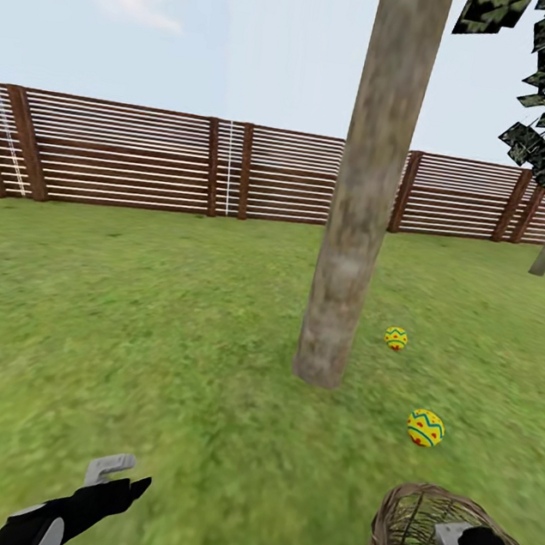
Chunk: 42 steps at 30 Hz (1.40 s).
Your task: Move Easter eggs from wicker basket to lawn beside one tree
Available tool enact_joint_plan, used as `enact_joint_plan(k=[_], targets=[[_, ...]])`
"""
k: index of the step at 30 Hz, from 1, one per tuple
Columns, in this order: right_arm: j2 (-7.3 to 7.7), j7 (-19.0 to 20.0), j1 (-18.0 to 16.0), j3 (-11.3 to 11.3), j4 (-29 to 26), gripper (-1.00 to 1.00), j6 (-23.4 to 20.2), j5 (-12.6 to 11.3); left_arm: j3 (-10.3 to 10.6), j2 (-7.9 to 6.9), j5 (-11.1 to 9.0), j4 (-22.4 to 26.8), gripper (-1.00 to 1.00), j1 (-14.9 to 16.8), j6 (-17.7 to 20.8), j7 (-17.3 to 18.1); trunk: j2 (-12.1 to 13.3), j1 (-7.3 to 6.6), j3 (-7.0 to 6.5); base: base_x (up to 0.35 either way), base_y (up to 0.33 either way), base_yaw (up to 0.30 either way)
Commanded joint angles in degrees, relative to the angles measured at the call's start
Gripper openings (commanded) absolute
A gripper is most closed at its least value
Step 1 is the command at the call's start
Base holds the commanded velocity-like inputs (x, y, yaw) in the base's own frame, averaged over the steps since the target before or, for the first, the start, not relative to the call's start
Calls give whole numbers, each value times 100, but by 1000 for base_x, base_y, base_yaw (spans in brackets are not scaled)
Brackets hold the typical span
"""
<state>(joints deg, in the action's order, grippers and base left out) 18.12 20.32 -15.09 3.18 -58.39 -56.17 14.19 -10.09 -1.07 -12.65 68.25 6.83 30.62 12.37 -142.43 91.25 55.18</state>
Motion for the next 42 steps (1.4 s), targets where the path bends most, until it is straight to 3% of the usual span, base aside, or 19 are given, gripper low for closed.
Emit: enact_joint_plan(k=[1,22,26,42], targets=[[-1,59,-2,7,-6,-100,-17,58,-10,1,-27,5,100,3,40,18,39,-24,-13,0,0,0],[-11,59,-2,7,3,-100,-10,53,-2,10,-27,-92,100,3,38,20,881,-485,-390,0,0,0],[-1,59,-2,12,3,-100,-16,55,-3,116,-19,-158,100,3,31,20,1042,-573,-461,0,0,0],[-11,59,-2,7,3,-100,-8,40,-10,124,-27,-154,100,3,31,29,1683,-924,-749,0,0,0]])
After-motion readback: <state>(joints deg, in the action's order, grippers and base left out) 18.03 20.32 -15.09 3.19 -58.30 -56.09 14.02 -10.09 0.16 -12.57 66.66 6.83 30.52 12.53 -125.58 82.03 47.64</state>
